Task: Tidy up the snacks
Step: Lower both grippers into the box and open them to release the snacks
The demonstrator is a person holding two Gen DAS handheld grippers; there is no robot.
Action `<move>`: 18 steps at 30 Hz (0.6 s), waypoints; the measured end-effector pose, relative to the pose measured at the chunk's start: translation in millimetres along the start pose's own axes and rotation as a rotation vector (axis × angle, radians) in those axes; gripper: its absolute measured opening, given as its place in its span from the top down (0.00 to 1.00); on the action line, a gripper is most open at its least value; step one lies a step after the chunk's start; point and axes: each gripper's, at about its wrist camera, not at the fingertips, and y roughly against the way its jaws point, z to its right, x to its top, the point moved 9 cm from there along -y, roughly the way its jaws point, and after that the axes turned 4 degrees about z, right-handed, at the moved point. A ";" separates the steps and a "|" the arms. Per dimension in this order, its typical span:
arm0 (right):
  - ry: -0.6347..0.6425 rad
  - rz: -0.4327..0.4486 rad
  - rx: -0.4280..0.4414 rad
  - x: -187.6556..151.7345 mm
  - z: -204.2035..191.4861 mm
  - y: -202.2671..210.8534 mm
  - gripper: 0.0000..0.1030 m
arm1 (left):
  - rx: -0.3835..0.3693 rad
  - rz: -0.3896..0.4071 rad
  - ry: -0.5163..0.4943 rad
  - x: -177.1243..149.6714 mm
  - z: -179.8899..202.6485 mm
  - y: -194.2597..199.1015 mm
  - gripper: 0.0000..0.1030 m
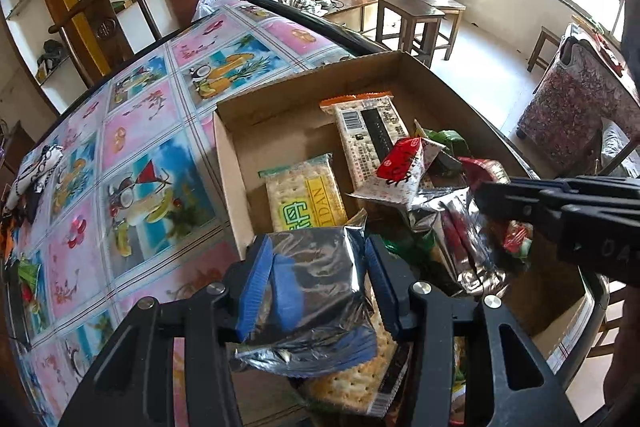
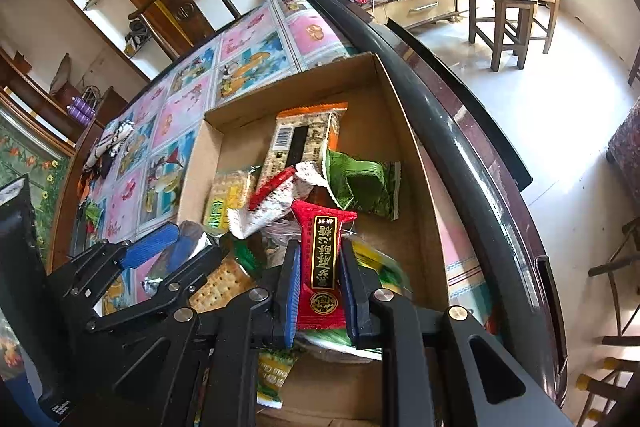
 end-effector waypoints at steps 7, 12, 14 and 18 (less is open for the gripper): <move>-0.019 -0.021 -0.012 3.3 7.9 -19.3 0.81 | -0.002 -0.001 -0.006 9.2 3.8 -15.3 0.54; 0.000 -0.012 -0.030 13.1 8.9 -24.0 0.81 | -0.031 -0.037 0.012 8.7 8.0 -28.5 0.54; 0.000 -0.012 -0.040 16.3 10.7 -27.4 0.81 | -0.021 -0.027 0.001 8.9 9.9 -30.3 0.54; 0.012 -0.008 -0.051 20.5 12.3 -30.1 0.81 | -0.016 -0.016 -0.019 8.6 14.8 -30.1 0.54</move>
